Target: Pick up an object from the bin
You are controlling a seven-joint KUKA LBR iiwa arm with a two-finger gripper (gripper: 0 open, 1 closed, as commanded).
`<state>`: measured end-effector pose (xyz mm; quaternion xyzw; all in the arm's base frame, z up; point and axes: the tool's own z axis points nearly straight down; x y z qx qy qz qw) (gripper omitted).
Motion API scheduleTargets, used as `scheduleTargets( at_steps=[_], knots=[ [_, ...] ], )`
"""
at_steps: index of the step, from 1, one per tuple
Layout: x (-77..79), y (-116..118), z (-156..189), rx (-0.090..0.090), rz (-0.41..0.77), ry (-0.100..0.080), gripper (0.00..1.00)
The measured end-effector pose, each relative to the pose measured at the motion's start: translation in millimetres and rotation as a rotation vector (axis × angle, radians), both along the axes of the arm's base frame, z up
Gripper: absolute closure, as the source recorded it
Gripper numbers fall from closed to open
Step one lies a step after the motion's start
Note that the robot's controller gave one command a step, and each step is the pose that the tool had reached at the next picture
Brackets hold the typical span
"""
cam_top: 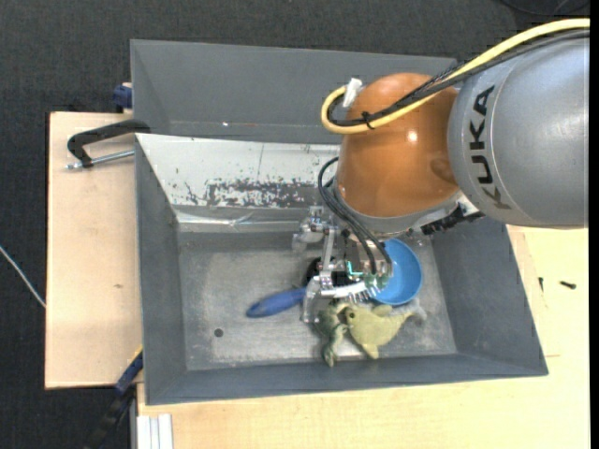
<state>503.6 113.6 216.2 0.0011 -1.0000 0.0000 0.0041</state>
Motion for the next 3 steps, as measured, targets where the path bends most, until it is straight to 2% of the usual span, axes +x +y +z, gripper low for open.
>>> scheduleTargets(
  at_steps=[1, 2, 3],
  knots=[
    [18.5, -26.7, -133.1, -0.001, -0.207, -0.004, 0.00],
    [20.8, -26.2, -129.4, 0.001, -0.206, -0.012, 1.00],
    [33.3, -24.6, 23.0, 0.003, -0.171, -0.021, 1.00]
  ],
)
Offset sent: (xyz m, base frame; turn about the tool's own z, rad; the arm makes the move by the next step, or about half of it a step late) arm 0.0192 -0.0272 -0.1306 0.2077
